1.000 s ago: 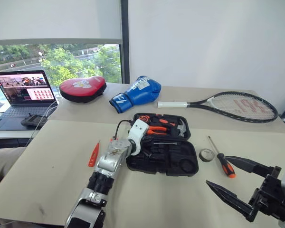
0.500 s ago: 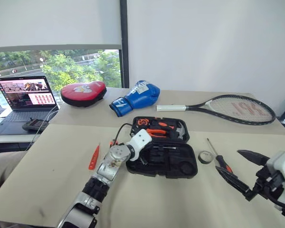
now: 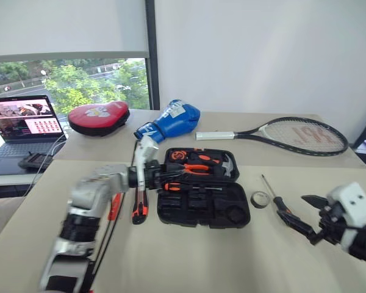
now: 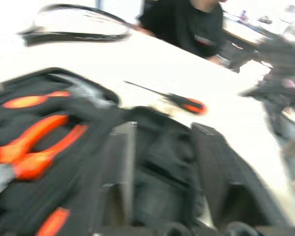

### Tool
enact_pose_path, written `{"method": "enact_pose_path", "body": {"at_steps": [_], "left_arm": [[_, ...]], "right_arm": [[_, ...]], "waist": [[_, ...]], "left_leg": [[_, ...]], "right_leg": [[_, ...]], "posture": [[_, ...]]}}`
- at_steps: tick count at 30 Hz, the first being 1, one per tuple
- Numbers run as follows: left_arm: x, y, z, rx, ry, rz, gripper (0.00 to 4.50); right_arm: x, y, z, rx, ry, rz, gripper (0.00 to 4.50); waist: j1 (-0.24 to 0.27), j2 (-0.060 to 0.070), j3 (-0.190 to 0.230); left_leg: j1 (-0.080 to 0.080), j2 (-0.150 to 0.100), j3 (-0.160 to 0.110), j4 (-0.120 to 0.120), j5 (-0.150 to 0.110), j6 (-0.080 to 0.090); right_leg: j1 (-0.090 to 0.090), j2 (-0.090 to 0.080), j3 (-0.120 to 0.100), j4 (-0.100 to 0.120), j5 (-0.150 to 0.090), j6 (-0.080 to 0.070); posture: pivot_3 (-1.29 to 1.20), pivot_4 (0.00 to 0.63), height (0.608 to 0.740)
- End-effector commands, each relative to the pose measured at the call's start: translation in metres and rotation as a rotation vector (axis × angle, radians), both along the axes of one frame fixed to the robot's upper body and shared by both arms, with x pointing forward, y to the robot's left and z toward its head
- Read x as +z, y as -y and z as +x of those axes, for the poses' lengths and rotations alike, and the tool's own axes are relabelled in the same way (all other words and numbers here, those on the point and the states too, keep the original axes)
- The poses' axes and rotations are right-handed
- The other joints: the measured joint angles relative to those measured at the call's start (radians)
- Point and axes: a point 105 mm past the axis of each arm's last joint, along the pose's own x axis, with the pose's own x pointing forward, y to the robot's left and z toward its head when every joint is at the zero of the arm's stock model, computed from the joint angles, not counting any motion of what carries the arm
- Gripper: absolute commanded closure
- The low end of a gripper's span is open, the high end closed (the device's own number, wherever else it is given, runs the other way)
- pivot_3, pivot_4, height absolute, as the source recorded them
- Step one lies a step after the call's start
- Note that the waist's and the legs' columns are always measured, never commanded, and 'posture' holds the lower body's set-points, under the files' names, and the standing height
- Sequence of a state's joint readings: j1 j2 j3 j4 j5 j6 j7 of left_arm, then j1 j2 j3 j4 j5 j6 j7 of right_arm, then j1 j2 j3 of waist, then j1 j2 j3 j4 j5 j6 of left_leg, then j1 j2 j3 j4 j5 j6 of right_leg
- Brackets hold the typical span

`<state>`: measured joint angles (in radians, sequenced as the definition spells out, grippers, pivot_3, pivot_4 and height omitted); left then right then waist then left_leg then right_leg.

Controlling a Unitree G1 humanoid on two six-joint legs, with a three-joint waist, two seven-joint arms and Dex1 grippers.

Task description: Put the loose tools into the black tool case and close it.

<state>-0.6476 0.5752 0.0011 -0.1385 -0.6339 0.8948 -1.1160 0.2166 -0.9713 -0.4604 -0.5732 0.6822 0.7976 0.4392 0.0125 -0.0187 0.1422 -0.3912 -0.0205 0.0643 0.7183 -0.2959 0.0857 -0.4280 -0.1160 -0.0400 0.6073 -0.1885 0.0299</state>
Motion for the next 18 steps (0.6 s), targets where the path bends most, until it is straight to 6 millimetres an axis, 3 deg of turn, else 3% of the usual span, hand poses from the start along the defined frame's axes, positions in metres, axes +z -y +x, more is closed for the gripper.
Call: {"method": "enact_pose_path", "body": {"at_steps": [1, 3, 8, 12, 18], "left_arm": [[0.015, -0.001, -0.045, -0.218, 0.049, 0.049, 0.92], [0.018, -0.001, -0.054, -0.244, 0.054, 0.067, 0.31], [0.024, 0.003, -0.059, -0.231, 0.112, 0.071, 0.31], [0.025, 0.006, -0.064, -0.225, 0.121, 0.057, 0.2], [0.023, 0.007, -0.064, -0.195, 0.133, 0.041, 0.2]], "right_arm": [[-0.015, 0.024, 0.024, -0.114, -0.148, -0.148, 0.0], [-0.018, 0.024, 0.036, -0.145, -0.215, -0.09, 0.0], [-0.03, 0.028, 0.062, -0.192, -0.335, -0.056, 0.0], [-0.038, 0.028, 0.067, -0.173, -0.399, -0.058, 0.96], [-0.036, 0.034, 0.066, -0.143, -0.379, -0.086, 2.98]], "waist": [[-0.001, 0.001, 0.001], [0.002, 0.0, 0.002], [0.009, 0.001, 0.004], [0.004, 0.001, 0.005], [0.001, 0.001, 0.005]], "left_leg": [[0.0, 0.0, 0.001, 0.0, 0.0, 0.0], [0.0, 0.0, 0.0, -0.002, 0.0, 0.0], [0.001, 0.0, -0.001, -0.003, 0.0, 0.001], [0.0, -0.001, -0.001, -0.003, 0.001, 0.0], [-0.001, -0.001, 0.0, -0.003, 0.002, -0.002]], "right_leg": [[-0.001, 0.0, 0.0, 0.0, 0.0, -0.001], [-0.001, 0.001, 0.0, 0.0, -0.002, -0.004], [0.0, 0.002, -0.001, 0.0, -0.002, -0.004], [0.0, 0.003, -0.001, -0.001, 0.001, 0.002], [0.0, 0.003, -0.001, -0.002, 0.0, 0.005]], "posture": [[0.0, 0.15, 0.74], [0.0, 0.15, 0.74], [0.0, 0.15, 0.74], [0.0, 0.15, 0.74], [0.0, 0.15, 0.74]]}}
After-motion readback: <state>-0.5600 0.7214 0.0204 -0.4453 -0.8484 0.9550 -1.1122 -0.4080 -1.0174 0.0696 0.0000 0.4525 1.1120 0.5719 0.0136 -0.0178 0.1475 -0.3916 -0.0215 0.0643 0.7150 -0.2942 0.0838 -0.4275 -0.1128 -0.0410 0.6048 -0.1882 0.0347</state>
